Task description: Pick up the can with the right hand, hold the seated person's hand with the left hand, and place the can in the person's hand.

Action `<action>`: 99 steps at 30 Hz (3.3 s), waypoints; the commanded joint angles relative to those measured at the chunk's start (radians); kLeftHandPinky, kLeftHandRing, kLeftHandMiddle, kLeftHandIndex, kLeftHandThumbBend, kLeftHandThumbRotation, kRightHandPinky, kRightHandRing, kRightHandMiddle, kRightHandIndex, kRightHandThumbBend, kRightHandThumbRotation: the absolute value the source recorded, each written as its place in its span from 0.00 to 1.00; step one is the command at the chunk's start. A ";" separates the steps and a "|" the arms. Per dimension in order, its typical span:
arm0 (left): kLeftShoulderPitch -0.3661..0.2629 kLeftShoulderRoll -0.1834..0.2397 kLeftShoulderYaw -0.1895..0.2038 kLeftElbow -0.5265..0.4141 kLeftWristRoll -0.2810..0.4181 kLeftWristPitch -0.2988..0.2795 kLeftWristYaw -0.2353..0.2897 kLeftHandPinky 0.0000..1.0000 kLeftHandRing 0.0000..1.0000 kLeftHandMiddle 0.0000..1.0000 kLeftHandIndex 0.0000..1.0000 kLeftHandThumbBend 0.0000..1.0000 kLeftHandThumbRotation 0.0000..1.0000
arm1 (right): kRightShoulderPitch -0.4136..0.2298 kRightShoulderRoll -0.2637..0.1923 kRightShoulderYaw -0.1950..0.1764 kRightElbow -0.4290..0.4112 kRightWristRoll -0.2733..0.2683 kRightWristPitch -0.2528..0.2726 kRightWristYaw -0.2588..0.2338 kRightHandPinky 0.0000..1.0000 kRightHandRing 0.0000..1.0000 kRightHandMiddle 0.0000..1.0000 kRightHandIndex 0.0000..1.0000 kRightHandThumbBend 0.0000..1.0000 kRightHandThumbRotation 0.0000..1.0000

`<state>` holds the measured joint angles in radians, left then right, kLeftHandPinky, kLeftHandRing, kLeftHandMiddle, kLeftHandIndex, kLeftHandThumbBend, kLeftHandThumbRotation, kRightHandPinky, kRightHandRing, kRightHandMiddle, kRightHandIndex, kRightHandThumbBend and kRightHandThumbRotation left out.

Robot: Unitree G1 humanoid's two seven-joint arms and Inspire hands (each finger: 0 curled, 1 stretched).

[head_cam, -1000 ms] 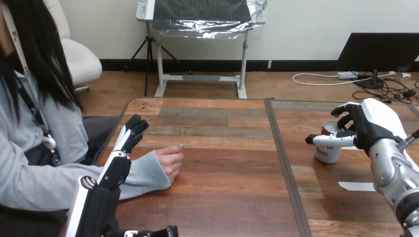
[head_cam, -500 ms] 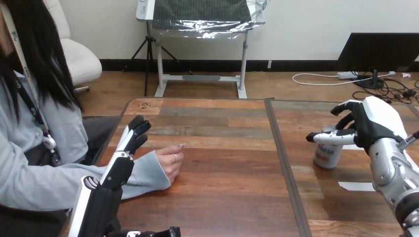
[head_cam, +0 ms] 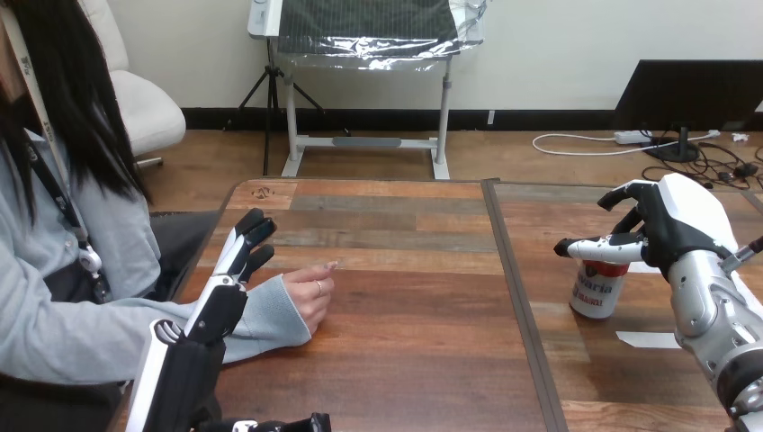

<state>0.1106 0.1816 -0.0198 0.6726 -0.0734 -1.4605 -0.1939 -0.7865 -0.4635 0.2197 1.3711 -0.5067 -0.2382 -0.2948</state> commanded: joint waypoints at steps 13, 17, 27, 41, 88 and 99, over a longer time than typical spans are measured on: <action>-0.063 0.004 -0.015 -0.014 -0.029 -0.002 0.003 0.94 0.98 0.97 0.92 1.00 0.54 | 0.016 0.032 0.009 -0.036 0.006 -0.015 -0.005 0.47 0.48 0.52 0.70 0.96 0.37; -0.063 -0.001 -0.006 -0.013 -0.022 -0.001 0.005 0.94 0.98 0.97 0.92 1.00 0.55 | 0.016 0.033 0.010 -0.041 0.006 -0.013 -0.004 0.45 0.47 0.51 0.71 0.96 0.37; -0.068 -0.014 0.021 -0.003 0.007 -0.006 0.012 0.91 0.98 0.97 0.92 1.00 0.57 | 0.020 0.032 0.004 -0.054 0.015 -0.027 -0.006 0.43 0.46 0.50 0.72 0.96 0.37; -0.070 -0.007 -0.006 -0.004 -0.022 0.011 0.006 0.94 0.98 0.98 0.92 1.00 0.55 | 0.026 0.024 0.005 -0.072 0.014 -0.048 -0.014 0.48 0.52 0.58 0.73 0.99 0.45; -0.116 -0.031 0.026 0.046 0.010 -0.011 0.015 0.95 0.96 0.97 0.92 1.00 0.56 | 0.093 -0.001 -0.040 -0.221 0.087 -0.153 -0.070 0.25 0.36 0.43 0.75 1.00 0.46; -0.130 -0.031 0.005 0.064 -0.020 -0.015 0.012 0.95 0.97 0.96 0.91 1.00 0.54 | 0.121 -0.004 -0.061 -0.287 0.100 -0.161 -0.077 0.37 0.49 0.57 0.75 1.00 0.45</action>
<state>0.0581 0.1551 -0.0126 0.7245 -0.0743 -1.4557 -0.1877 -0.6436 -0.4592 0.1830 1.1549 -0.4251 -0.3812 -0.3477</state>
